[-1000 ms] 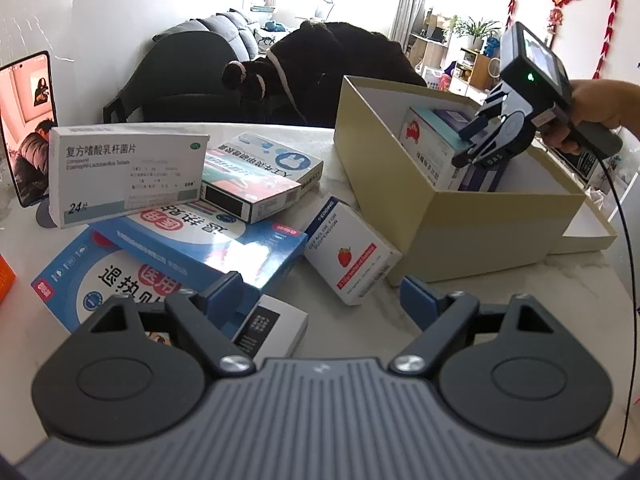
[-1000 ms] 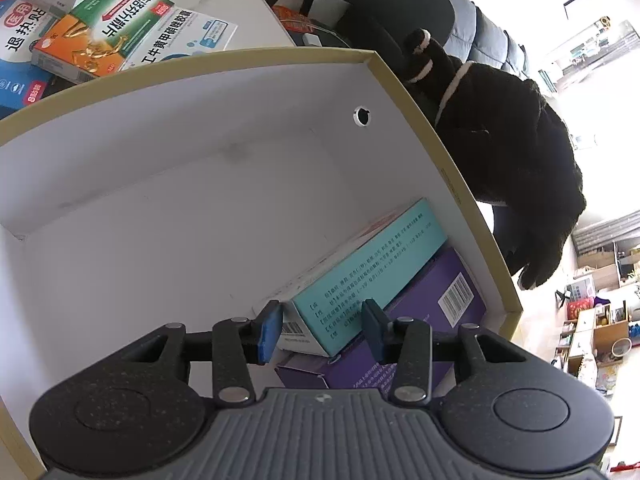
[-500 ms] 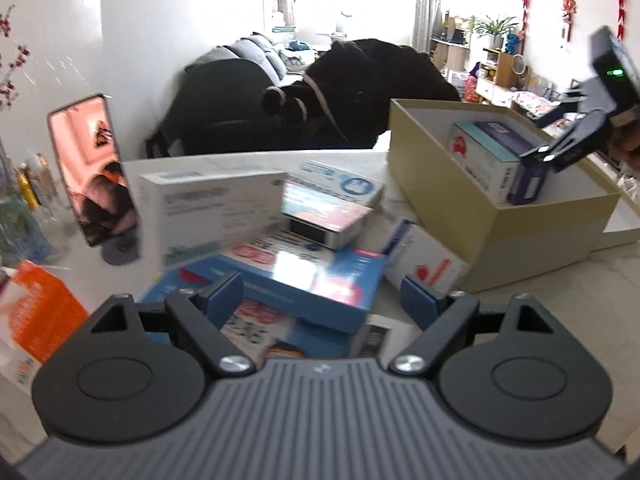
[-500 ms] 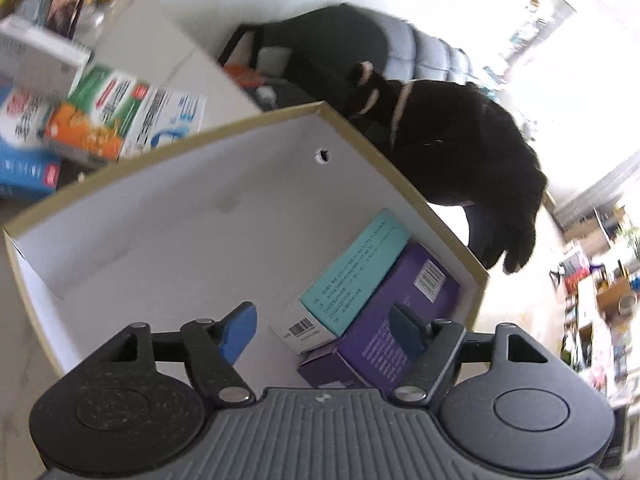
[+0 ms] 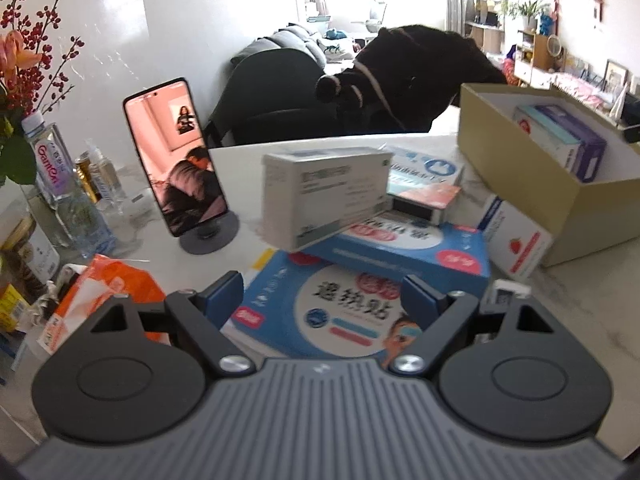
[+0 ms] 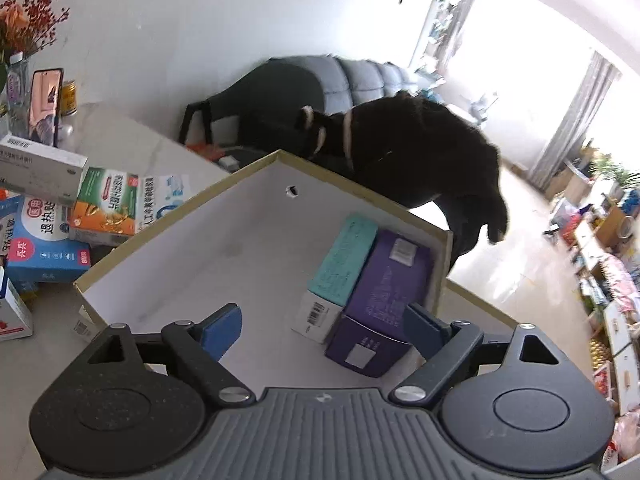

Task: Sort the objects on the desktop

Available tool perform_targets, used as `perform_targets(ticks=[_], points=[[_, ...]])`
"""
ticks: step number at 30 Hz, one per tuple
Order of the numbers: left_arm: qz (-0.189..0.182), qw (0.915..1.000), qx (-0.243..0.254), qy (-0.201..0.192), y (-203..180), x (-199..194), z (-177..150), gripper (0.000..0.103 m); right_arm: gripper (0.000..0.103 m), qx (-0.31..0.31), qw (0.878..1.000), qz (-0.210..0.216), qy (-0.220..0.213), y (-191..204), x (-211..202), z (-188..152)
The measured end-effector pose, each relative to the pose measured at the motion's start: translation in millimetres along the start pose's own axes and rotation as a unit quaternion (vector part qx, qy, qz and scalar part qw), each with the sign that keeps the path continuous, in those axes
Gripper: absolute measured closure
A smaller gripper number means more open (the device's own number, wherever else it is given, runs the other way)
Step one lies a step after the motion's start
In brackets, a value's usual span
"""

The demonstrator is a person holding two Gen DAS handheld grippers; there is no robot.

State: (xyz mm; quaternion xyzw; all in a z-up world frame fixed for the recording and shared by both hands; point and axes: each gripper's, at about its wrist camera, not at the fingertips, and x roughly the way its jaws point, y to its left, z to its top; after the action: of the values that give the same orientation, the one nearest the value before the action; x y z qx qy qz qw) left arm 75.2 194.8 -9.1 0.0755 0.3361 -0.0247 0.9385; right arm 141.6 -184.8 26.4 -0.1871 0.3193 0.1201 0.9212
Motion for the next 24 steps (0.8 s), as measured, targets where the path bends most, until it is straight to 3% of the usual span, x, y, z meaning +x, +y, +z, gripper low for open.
perform_targets(ticks=[8,24], points=[[0.019,0.9996,0.019,-0.005,11,10,7,0.017,0.006,0.015,0.999,-0.012,-0.039,10,-30,-18],[-0.006,0.9988,0.016,-0.046,20,39,35,0.019,0.004,0.023,0.998,0.004,-0.065,29,-62,-39]])
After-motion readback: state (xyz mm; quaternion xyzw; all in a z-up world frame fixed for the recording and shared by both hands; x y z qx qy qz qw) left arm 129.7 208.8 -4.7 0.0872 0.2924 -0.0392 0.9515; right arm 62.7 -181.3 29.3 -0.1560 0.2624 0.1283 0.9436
